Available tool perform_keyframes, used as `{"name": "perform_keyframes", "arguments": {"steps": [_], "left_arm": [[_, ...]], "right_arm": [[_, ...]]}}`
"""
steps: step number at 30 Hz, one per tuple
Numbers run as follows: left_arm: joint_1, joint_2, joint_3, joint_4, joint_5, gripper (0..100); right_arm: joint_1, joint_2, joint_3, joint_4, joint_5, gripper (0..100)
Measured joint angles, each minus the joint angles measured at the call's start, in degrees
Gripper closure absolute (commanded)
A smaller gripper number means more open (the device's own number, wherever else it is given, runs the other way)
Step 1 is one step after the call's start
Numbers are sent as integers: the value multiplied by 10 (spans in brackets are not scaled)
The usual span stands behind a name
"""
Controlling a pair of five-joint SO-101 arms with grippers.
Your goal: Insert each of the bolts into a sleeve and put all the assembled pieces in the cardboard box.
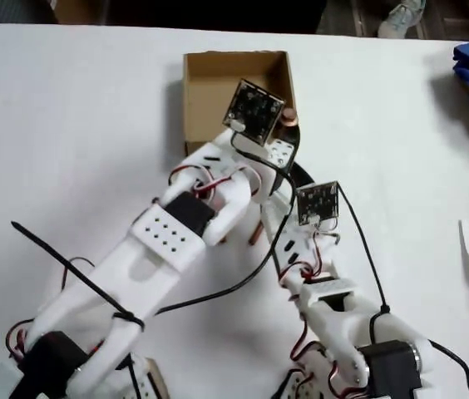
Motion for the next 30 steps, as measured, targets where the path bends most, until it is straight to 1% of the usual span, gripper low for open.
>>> {"name": "perform_keyframes", "arguments": {"steps": [11, 17, 30], "left_arm": [[-3, -2, 6, -6, -1, 974], [0, -4, 40, -7, 0, 974], [2, 1, 30, -11, 2, 974]], "right_arm": [[-5, 1, 10, -62, 1, 980], [-8, 2, 13, -63, 2, 980], [-8, 0, 11, -70, 2, 980]]}}
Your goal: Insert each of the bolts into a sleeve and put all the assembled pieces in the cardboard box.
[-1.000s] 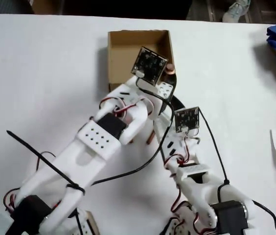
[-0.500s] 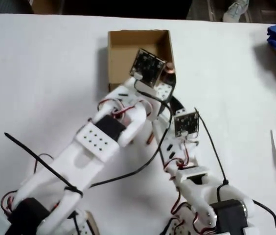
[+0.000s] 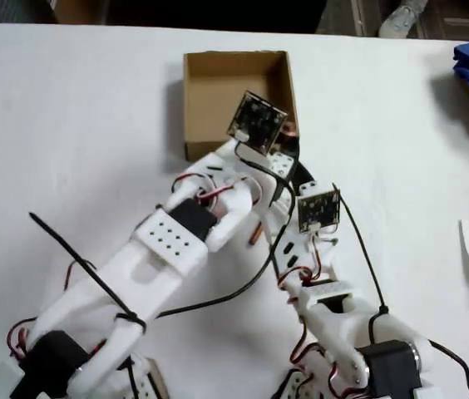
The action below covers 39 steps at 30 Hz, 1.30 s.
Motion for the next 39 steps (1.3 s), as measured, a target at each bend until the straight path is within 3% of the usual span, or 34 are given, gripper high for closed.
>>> {"name": "perform_keyframes", "arguments": {"steps": [15, 21, 25, 29, 33, 39], "left_arm": [[-16, 0, -91, 25, -1, 974], [-16, 0, -91, 28, -1, 974], [-18, -15, -91, 76, -1, 974], [-34, -92, -40, 120, -1, 974], [-96, -190, 58, 120, -1, 974], [-193, -300, 229, 120, 58, 974]], "right_arm": [[1, 0, 0, 47, 0, 980], [1, 0, -32, 162, 0, 980], [1, 0, -30, 204, 0, 980], [1, -6, 17, 207, 33, 980], [1, -63, 90, 212, 73, 980], [11, -185, 92, 366, 86, 980]]}}
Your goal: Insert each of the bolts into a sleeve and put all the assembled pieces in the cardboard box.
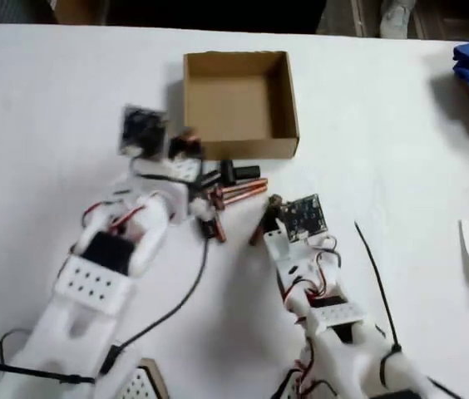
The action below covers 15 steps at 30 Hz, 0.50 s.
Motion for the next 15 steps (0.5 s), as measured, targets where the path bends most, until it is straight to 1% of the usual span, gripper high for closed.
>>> {"name": "perform_keyframes", "arguments": {"steps": [2, 5, 9, 11, 15], "left_arm": [[-30, -10, 35, 0, 21, 974], [-69, -11, 69, 0, 54, 974], [-89, -12, 83, 0, 84, 974], [-90, -12, 83, 0, 93, 974], [-90, -14, 83, 0, 97, 974]], "right_arm": [[2, -41, -19, 96, 0, 980], [1, -91, -93, 287, -14, 980], [3, -108, -226, 549, -46, 980], [2, -109, -280, 640, -51, 980], [1, -110, -323, 748, -52, 980]]}}
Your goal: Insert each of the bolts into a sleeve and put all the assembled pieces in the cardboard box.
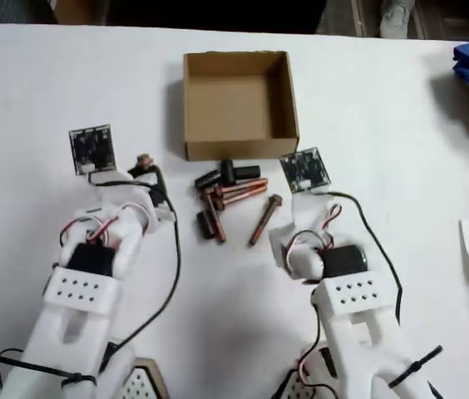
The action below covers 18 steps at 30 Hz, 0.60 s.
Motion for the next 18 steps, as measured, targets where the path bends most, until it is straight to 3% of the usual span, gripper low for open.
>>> {"name": "perform_keyframes", "arguments": {"steps": [5, 13, 18], "left_arm": [[0, 5, 0, 0, 0, 974], [0, 139, -30, 0, 0, 974], [0, 156, -72, 0, 0, 974]], "right_arm": [[-11, 58, -14, 50, -2, 979], [-11, 304, -165, 84, -3, 979], [-11, 414, -229, 98, -3, 979]]}}
